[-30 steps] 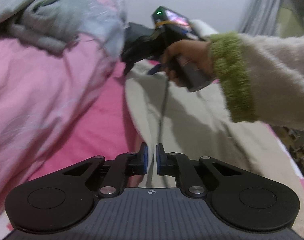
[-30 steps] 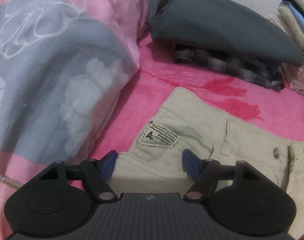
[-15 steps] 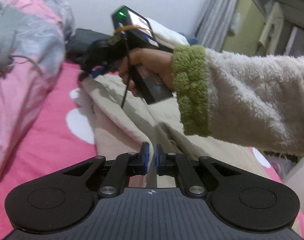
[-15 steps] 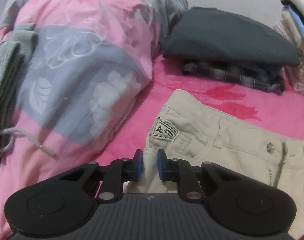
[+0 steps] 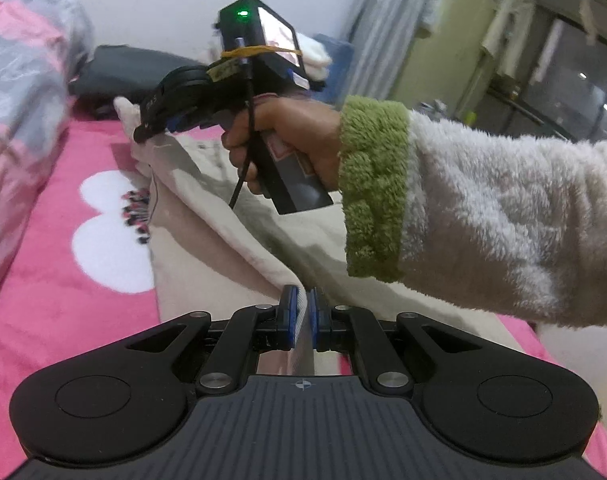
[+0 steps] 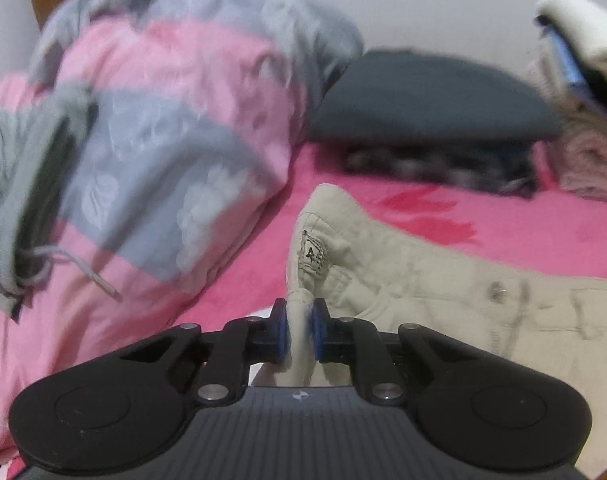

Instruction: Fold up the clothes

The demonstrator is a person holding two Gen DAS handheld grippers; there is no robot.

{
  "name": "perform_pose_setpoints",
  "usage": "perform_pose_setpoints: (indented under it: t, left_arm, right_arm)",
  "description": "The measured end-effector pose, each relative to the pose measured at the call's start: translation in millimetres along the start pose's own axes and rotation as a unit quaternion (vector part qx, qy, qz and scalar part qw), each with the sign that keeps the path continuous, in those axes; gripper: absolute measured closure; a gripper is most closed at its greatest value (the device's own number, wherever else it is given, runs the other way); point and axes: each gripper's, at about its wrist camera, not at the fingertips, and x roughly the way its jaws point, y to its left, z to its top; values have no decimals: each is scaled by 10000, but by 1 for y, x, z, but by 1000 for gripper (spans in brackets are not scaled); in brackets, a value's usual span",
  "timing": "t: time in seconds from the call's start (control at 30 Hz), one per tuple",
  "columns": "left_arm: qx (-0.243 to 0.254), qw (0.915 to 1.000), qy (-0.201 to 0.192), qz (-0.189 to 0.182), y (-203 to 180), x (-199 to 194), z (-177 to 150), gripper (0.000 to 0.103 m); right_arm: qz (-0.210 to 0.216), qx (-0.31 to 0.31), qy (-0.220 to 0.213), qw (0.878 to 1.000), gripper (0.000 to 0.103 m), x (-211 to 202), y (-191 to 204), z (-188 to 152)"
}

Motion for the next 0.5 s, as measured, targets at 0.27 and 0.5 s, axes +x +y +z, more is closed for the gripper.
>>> perform_pose_setpoints:
  t: [0.27,0.5]
  left_arm:
    - [260,9954,467,-795,-28,31,24,98]
    - [564,9839,1037,-1344,-57,79,45,98]
  right_arm:
    - [-293,939,-628,9932,92,-71,-79,-27]
    - [-465,1668,-862,9811,93,-102,-144,-54]
